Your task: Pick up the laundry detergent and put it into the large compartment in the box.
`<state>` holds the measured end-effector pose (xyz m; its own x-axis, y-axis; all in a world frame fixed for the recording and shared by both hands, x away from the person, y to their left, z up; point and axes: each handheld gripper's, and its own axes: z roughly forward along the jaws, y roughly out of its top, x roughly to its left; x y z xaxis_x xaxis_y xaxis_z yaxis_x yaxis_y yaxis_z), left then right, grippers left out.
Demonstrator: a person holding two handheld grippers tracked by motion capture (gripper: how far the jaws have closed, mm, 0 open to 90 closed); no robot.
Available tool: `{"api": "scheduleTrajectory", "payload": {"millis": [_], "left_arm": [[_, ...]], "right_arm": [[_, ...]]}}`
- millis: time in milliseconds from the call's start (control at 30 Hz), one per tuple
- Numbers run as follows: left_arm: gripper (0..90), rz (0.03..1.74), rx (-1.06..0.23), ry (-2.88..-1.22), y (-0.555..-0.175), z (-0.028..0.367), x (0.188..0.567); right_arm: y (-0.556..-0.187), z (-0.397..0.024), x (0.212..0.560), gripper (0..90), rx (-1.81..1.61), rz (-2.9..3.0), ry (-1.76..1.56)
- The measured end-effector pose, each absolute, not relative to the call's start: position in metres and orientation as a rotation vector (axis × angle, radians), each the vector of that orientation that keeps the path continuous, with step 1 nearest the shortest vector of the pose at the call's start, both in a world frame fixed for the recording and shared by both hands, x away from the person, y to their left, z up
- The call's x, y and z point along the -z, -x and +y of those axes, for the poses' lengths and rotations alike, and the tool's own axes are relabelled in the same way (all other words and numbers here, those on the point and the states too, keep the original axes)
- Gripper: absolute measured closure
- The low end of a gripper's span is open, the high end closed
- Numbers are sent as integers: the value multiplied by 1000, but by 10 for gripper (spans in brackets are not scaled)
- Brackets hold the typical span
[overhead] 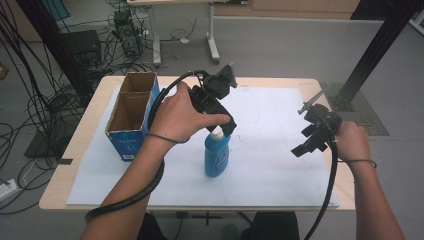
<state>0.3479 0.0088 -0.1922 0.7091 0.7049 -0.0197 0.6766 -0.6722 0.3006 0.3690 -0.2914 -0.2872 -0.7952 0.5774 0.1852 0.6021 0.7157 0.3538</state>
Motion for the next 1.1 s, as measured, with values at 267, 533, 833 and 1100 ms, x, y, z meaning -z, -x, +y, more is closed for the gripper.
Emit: {"api": "scheduleTrajectory", "payload": {"millis": [267,533,833,1100], "left_arm": [[92,1105,-125,-2631,-352,6,205],[88,1117,-123,-2628,-355,5,214],[88,1131,-99,-2632,-357,3,229],[90,1163,-96,-2616,-361,4,244]], "right_arm": [[-369,-292,289,33,626,-2842,995],[-370,-293,291,33,621,-2850,983],[-370,-291,292,33,623,-2845,983],[-370,-291,293,33,625,-2838,986]]}}
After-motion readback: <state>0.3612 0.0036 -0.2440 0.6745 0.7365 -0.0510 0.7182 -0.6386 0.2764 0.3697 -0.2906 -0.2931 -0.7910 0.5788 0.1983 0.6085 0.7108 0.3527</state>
